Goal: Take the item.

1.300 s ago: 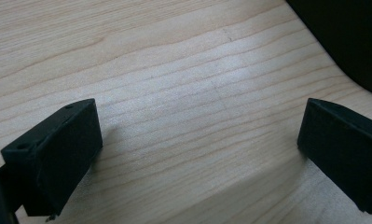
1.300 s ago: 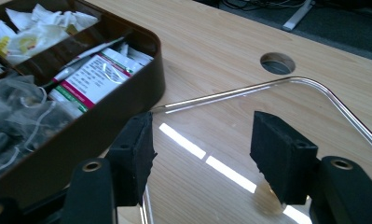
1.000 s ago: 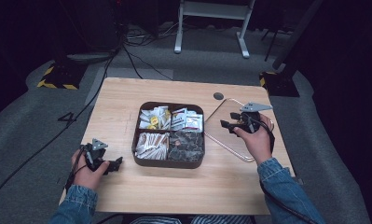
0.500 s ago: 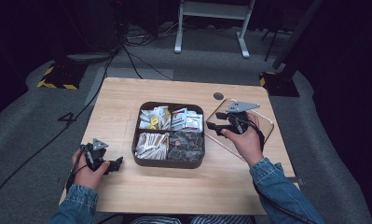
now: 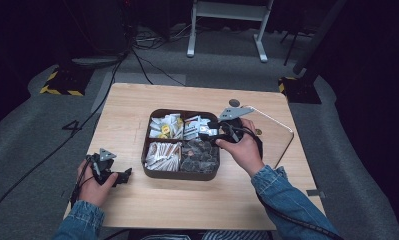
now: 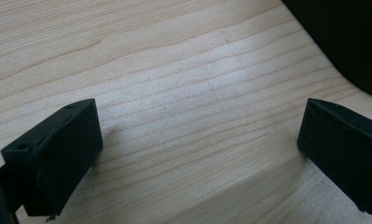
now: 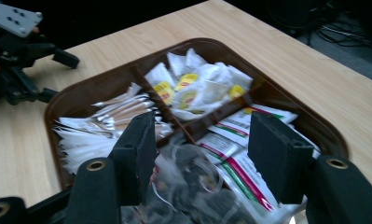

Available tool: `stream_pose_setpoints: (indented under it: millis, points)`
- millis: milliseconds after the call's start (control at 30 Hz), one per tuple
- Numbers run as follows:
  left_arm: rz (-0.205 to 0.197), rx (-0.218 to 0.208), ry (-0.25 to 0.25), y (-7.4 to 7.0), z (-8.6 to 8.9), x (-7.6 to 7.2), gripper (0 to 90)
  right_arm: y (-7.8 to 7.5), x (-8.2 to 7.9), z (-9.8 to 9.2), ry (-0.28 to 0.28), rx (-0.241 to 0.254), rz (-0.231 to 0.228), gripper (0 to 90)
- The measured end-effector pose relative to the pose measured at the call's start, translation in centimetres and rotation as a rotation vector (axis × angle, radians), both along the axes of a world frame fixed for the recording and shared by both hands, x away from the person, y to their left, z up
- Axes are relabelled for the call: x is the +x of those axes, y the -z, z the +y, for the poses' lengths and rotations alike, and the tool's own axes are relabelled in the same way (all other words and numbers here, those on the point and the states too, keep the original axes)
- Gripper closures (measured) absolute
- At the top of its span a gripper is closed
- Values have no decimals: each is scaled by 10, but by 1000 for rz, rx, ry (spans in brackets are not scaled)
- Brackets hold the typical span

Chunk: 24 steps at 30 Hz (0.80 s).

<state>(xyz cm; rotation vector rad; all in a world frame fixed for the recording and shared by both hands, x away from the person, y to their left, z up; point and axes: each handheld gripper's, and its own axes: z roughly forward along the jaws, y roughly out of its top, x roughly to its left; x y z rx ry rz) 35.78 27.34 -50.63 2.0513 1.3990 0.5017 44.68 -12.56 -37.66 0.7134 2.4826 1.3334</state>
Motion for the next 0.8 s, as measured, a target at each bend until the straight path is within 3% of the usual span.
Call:
stream_pose_setpoints:
  millis: [433,800]
  points:
    - [-2,0,0,0,0,0,2,12,5,67,-142,-16,49,475]
    - [2,-1,0,0,0,0,2,28,16,105,-186,-73,85,523]
